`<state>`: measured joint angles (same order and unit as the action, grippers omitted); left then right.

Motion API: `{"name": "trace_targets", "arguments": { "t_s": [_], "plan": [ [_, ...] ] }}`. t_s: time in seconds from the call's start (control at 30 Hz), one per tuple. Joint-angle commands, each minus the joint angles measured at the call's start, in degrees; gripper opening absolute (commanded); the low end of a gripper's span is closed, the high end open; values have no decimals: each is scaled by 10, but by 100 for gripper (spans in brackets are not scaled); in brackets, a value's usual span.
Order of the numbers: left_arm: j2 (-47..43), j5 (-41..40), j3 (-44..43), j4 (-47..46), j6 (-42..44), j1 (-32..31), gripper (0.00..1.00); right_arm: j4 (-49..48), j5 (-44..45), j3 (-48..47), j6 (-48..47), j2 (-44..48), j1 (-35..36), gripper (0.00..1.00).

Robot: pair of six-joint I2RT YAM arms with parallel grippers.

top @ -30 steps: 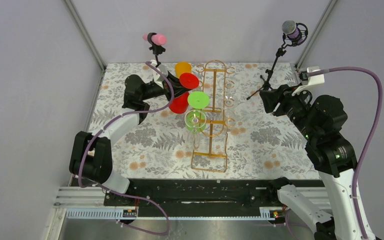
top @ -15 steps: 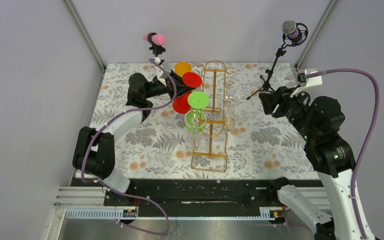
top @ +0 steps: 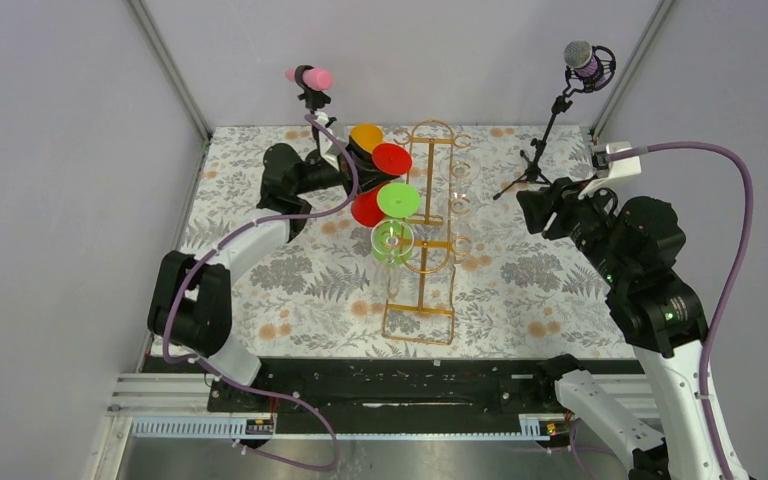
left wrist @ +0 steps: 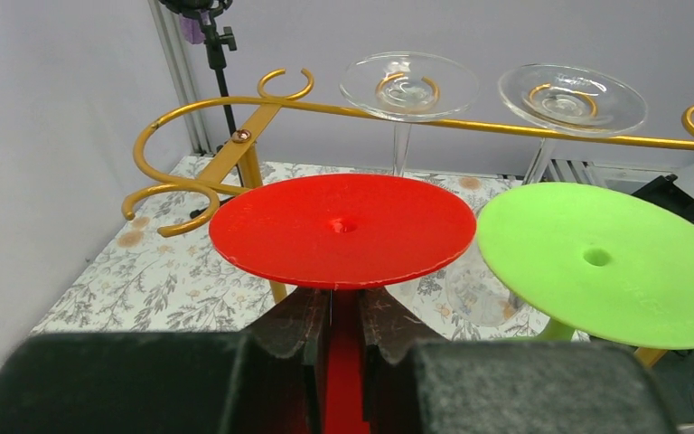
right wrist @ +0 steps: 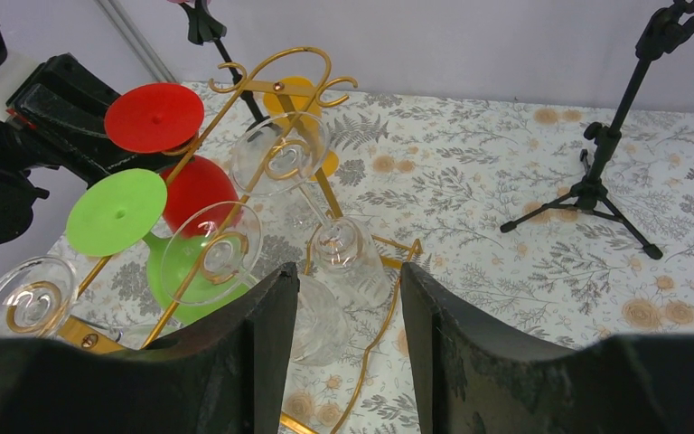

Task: Place the wine glass upside down on the wine glass rack
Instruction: Turn the wine glass upside down at the wine rack.

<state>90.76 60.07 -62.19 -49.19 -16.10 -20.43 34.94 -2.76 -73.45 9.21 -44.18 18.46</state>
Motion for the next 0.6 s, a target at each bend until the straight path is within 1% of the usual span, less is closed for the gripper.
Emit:
{"name": "trace_targets", "arguments": {
  "t_s": [0.0,0.17,0.47,0.5,0.57],
  "plan": [
    [9,13,-25,-10,11,-11,0,-20,-16,-1,-7,7,-4,54],
    [15,23,-22,-11,18,-21,0,-20,-17,1,-8,8,-4,54],
    [18,40,-20,36,51,-25,0,-21,-21,1,-9,8,-4,54],
    [18,39,-19,43,54,-25,2,-20,-21,2,-7,8,-4,54],
    [18,36,-17,49,54,-25,10,-20,-21,2,-8,8,-4,54]
  ]
}}
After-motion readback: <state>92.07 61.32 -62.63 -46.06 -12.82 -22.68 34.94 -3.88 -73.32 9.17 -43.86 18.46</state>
